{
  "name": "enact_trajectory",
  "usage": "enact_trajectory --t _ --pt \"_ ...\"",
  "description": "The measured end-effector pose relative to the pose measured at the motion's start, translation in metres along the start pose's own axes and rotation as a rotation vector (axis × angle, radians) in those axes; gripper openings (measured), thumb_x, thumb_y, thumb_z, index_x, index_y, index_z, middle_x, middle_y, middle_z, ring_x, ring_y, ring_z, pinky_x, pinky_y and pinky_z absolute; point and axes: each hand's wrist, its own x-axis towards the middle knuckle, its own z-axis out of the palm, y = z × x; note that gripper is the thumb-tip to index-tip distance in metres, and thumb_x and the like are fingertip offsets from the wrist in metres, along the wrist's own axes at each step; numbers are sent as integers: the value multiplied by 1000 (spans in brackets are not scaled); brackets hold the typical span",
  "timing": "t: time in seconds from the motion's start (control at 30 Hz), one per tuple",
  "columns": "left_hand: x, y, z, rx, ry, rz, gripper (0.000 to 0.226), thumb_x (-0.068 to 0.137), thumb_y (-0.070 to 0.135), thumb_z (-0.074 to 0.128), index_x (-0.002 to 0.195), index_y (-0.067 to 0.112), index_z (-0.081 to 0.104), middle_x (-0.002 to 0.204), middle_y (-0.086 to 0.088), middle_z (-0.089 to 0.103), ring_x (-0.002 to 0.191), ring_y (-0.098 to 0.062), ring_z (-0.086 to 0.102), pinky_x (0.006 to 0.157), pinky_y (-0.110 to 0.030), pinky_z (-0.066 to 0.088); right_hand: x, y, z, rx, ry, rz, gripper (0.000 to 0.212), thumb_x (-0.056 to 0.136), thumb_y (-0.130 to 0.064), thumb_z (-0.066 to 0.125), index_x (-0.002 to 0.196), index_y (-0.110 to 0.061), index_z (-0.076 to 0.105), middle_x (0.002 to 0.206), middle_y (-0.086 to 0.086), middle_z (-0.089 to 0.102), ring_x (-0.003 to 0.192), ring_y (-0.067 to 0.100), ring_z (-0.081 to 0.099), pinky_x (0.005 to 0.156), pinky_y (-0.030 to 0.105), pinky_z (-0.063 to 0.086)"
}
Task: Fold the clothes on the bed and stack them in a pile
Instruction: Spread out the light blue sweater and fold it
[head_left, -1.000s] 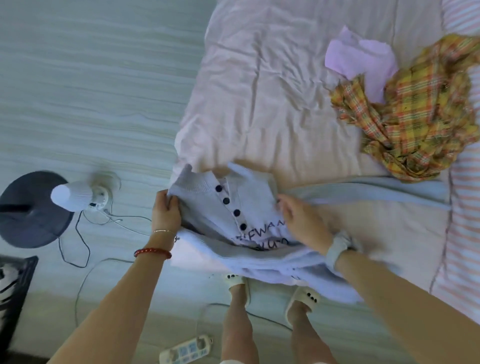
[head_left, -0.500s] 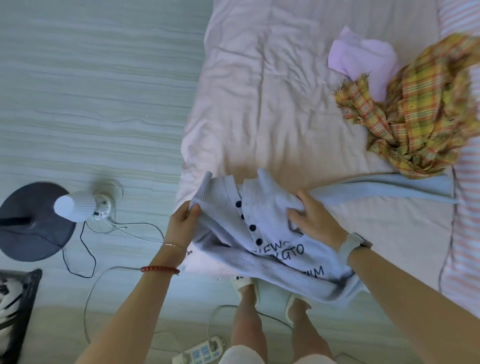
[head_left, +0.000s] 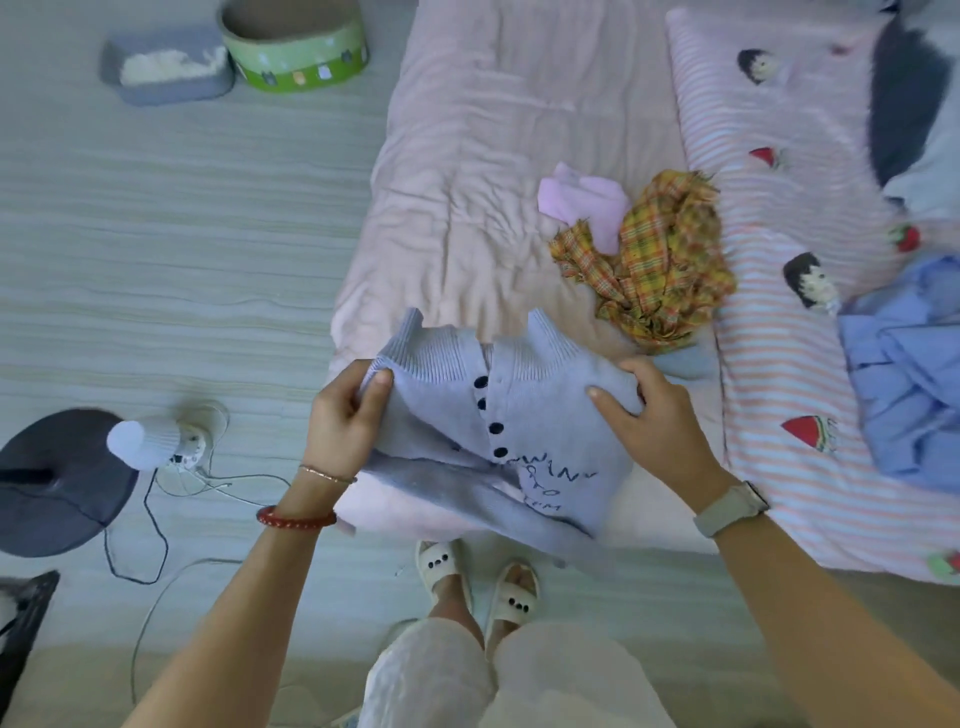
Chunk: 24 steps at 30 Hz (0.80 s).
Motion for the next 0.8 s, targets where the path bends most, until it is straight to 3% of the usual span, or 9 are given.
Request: enact_trajectory --t 0.07,0.17,0.33,0.37,0.47,0.53,0.6,0.7,0.8 --pt "-15 28 -5 -20 57 102 30 88 13 48 65 32 44 53 25 48 54 10 41 53 -6 31 -17 -15 -29 77 123 -73 24 81 -22 70 91 -2 61 58 -11 52 55 6 51 51 8 37" --pt "-22 63 -14 -63 124 202 26 87 13 48 68 31 48 56 28 50 56 13 43 54 -3 32 -25 -36 -65 150 255 -175 35 80 -35 62 96 -4 65 65 5 61 63 14 56 55 10 40" --pt "-3 98 -16 -31 199 232 18 85 22 49 70 13 55 62 15 49 56 4 40 55 -10 32 -4 -63 -93 135 366 -222 40 80 -40 58 96 -4 67 73 -6 61 67 -9 55 62 12 43" --pt "4 99 -16 -11 222 227 20 84 24 49 73 9 57 64 8 51 57 2 39 56 -11 33 2 -64 -95 118 366 -209 39 80 -40 60 95 -5 67 74 -6 62 68 -6 56 65 15 45" --pt "27 93 -16 50 263 209 17 83 27 51 81 14 62 62 20 58 60 8 47 58 -6 34 22 -61 -94 0 347 -167 24 81 -30 69 90 -8 67 70 5 66 64 20 61 61 33 49" --pt "43 84 -15 97 291 210 26 82 29 52 87 9 67 65 9 59 65 -8 52 60 -14 37 39 -56 -87 -105 364 -154 21 81 -29 70 83 -9 65 64 6 64 58 24 58 56 32 43" --pt "66 72 -11 180 324 183 33 83 33 52 88 6 69 67 -15 59 67 -22 53 62 -25 36 65 -52 -75 -177 357 -109 25 82 -33 69 79 -9 62 64 7 63 59 25 57 54 32 40" --pt "125 54 4 302 288 85 34 88 38 51 84 6 63 68 -15 54 74 -36 55 63 -31 35 126 -44 -50 -247 331 -84 30 86 -34 63 84 -4 59 73 14 63 67 30 58 56 33 39" --pt "196 27 26 438 187 4 29 93 28 53 115 10 60 107 -17 57 108 -37 49 86 -38 36 198 -23 -18 -305 283 -15 37 90 -29 58 114 -1 54 109 18 60 97 32 56 67 25 32"
